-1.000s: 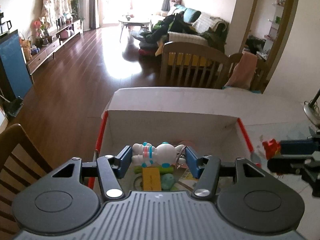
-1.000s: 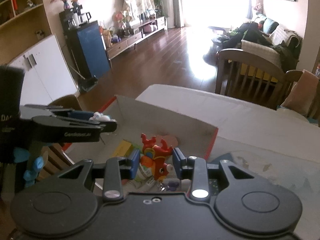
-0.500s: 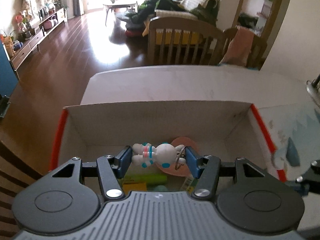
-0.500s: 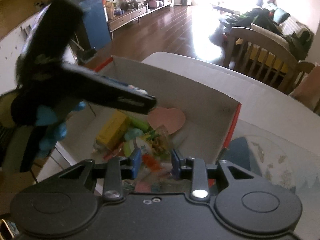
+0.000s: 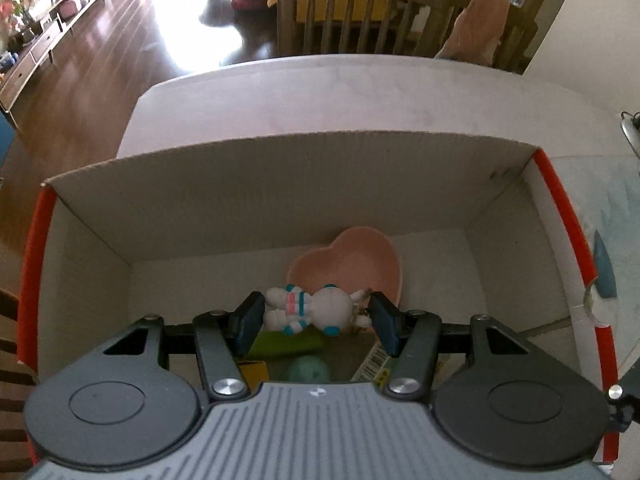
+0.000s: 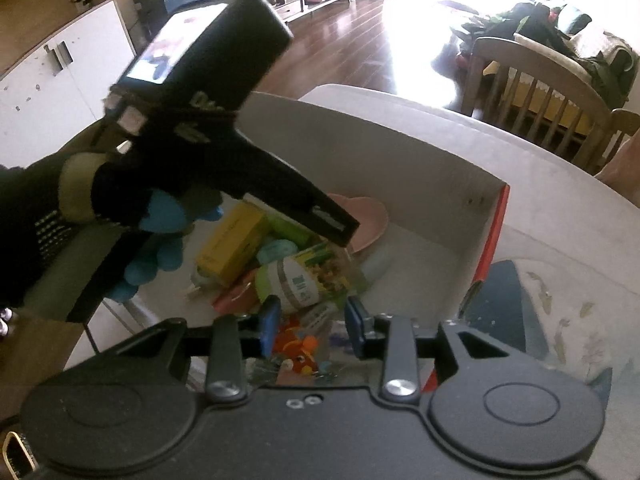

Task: Organize rigid objects
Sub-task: 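Open the left tool dropping the white figurine while the right tool releases the dragon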

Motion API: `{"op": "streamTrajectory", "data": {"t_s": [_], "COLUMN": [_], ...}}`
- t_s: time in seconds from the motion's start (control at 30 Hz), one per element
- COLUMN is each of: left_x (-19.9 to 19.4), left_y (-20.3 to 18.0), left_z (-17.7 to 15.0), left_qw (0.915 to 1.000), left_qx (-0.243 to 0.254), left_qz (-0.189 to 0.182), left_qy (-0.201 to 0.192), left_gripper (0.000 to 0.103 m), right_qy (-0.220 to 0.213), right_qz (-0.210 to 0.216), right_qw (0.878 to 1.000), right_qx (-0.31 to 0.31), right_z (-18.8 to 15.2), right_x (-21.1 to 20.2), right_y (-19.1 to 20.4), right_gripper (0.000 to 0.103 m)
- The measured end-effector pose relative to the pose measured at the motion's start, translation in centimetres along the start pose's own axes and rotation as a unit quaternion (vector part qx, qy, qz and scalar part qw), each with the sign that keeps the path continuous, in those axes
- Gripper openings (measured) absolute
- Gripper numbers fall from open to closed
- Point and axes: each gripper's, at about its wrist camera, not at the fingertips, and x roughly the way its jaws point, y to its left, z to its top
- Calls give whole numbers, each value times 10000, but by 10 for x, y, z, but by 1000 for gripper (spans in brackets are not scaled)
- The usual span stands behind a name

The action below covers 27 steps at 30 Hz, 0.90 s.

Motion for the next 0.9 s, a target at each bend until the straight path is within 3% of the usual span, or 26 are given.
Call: {"op": "streamTrajectory", "data": {"t_s": [0.33,0.43,0.9], "left_x": [-18,-28,-114], "left_y": [1,0,-4], "left_z": [-10,-12,-50], "left_qw": [9999,9996,9939], "left_qx": [18,14,63], "left_qz": [51,71,89], "left_qy": [-161,-264,-1093], "left_gripper": [58,62,62], "right_qy": [-74,-166,-851], "right_qz": [10,4,-5], "right_qw": [9997,9994,9952], "right_qx": [228,303,480], "right_z": [-5,-9,-13], "right_x": [-11,-19,-69], "right_y": [-3,-2,-11], "right_gripper": [45,49,69]}}
